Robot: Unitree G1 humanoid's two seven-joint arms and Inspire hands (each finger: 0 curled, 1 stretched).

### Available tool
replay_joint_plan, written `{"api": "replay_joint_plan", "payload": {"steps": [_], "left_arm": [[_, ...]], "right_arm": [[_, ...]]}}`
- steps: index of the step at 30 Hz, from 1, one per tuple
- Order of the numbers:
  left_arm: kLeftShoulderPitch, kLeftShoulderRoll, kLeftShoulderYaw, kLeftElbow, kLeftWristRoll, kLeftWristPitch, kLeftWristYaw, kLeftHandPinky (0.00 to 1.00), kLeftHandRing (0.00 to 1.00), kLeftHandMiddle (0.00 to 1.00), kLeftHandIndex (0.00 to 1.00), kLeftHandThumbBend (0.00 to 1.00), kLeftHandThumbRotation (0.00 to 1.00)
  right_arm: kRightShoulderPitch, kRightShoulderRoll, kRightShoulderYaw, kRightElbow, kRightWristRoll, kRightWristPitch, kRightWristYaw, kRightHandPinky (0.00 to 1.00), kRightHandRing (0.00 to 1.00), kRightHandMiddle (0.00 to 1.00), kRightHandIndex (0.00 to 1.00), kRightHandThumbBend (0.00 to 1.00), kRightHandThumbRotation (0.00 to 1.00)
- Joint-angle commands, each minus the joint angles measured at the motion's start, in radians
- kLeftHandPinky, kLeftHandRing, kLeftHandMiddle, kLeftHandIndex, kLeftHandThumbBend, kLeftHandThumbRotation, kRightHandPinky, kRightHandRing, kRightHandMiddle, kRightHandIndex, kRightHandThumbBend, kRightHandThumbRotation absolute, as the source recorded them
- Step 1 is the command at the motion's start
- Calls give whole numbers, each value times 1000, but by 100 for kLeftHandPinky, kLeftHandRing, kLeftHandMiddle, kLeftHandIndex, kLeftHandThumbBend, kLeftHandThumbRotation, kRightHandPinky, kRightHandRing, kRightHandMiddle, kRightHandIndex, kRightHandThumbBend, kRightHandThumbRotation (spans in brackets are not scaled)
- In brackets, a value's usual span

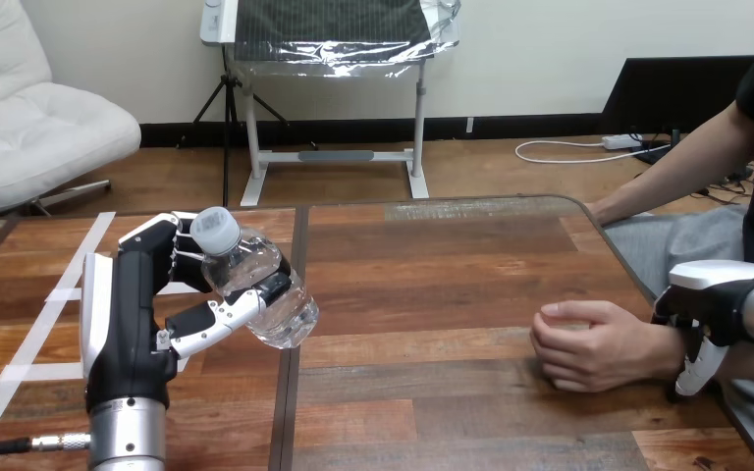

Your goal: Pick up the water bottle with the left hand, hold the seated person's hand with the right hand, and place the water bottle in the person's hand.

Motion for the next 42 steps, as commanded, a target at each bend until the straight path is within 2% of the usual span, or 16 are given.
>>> {"api": "replay_joint_plan", "payload": {"steps": [1,11,12,15,17,18,20,23,26,32,33,35,38,41,42], "left_arm": [[-63,21,18,-67,-19,-30,-1,43,42,44,51,63,0],[-60,19,26,-71,-23,-35,-8,41,41,44,50,63,0],[-58,19,27,-75,-25,-31,-11,40,41,44,50,63,0],[-56,15,29,-86,-28,-17,-17,41,41,44,50,63,0],[-54,12,30,-92,-28,-7,-18,42,41,44,50,63,0],[-54,12,31,-93,-25,-7,-18,42,41,44,50,63,0],[-53,13,32,-93,-21,-8,-17,42,41,44,50,63,0],[-53,12,33,-94,-19,-8,-16,43,42,44,50,64,0],[-53,12,34,-94,-22,-8,-18,43,42,44,51,64,0],[-56,11,33,-92,-23,-9,-17,43,42,44,50,64,0],[-56,11,33,-94,-22,-8,-17,43,42,44,50,64,0],[-55,11,33,-97,-19,-4,-16,43,42,44,50,64,0],[-55,9,32,-98,-19,-1,-17,43,42,44,50,64,0],[-57,12,32,-93,-21,-7,-19,43,42,44,50,64,0],[-58,12,32,-90,-23,-11,-19,43,42,44,50,64,0]], "right_arm": [[-15,36,41,48,-9,-23,-16,56,64,71,72,63,0],[-6,45,60,66,-17,-28,-54,57,66,72,72,64,0],[-6,48,61,66,-14,-21,-45,57,66,72,72,65,0],[-7,54,59,71,-3,-9,-31,60,68,75,74,64,0],[-7,58,58,77,4,-9,-34,63,70,76,76,64,0],[1,58,53,73,8,-9,-50,65,71,77,76,64,0],[10,57,48,66,13,-9,-70,64,71,76,76,67,0],[19,58,29,68,45,-24,-65,64,71,77,76,68,0],[15,60,40,79,43,-21,-60,64,72,77,77,68,0],[23,62,41,87,57,-40,-87,62,69,76,78,69,0],[22,67,42,89,56,-23,-88,61,69,76,79,69,0],[20,73,43,92,54,0,-89,59,68,76,76,69,0],[22,75,50,105,51,-11,-119,56,66,75,72,69,0],[34,78,27,112,82,-36,-159,55,65,73,66,69,0],[31,81,36,119,73,-27,-162,54,65,73,65,70,0]]}}
